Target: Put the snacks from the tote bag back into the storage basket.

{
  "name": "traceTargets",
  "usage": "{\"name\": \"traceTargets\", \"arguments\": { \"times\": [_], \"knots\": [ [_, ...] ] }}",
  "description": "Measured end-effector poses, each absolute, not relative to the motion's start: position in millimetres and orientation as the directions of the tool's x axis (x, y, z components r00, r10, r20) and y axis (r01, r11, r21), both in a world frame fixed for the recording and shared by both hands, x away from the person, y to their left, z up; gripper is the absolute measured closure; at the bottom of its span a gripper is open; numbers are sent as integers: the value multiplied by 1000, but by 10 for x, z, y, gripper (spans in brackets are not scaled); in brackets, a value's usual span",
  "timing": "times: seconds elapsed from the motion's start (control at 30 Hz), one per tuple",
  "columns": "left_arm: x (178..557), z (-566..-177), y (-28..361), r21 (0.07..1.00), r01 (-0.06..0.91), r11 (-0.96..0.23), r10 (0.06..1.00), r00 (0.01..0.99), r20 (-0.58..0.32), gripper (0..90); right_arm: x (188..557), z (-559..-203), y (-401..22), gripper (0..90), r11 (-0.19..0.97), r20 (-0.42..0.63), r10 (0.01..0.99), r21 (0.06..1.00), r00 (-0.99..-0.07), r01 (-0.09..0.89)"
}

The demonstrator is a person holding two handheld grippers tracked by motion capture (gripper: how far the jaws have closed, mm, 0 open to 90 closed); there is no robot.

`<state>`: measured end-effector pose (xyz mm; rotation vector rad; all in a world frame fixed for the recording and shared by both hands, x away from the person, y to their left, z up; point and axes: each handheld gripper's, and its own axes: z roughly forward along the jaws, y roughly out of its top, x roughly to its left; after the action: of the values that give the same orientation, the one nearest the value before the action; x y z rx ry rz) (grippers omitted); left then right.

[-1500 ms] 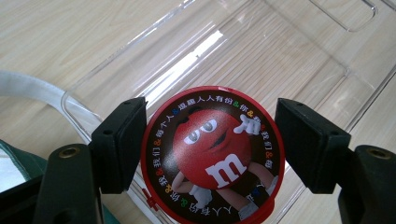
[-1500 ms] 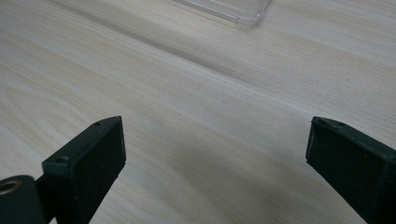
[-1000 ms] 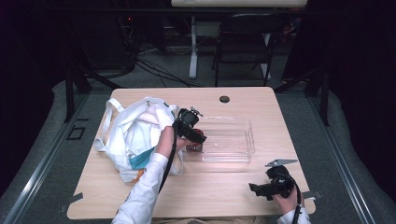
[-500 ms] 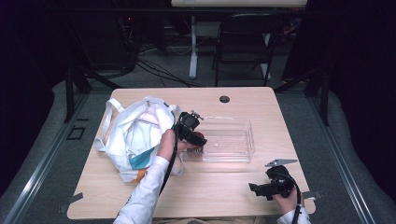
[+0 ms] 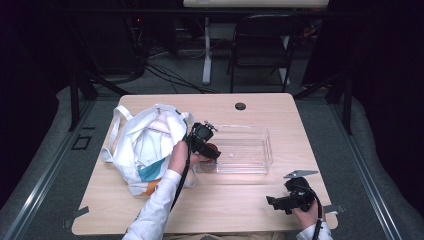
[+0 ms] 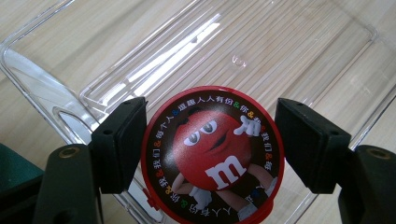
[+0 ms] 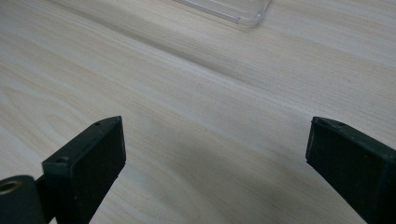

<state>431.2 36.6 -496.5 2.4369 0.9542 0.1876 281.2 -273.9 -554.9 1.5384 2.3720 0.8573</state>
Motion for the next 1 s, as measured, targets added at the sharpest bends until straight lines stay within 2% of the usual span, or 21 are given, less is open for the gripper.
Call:
{"name": "traceTargets", "arguments": {
  "times": [0.2,0.37,0.53,0.73,1.0],
  "knots": [
    [4275,-4987,372,506,586,-633,665,746,-31,276,2808,-5550,-2741,46,295,152,882,558,-445,775],
    [4276,-4991,388,507,599,-620,675,736,-44,268,2801,-5547,-2738,46,295,149,883,560,-444,775],
    [4297,-4926,439,525,615,-588,689,721,-72,161,2801,-5546,-2735,46,295,151,883,559,-445,775],
    [4280,-4798,488,553,604,-575,696,716,-58,85,2800,-5546,-2738,47,295,149,884,559,-444,775],
    [4208,-4566,649,589,584,-558,714,700,-17,36,2800,-5544,-2736,46,295,147,884,559,-443,775]
  ]
}}
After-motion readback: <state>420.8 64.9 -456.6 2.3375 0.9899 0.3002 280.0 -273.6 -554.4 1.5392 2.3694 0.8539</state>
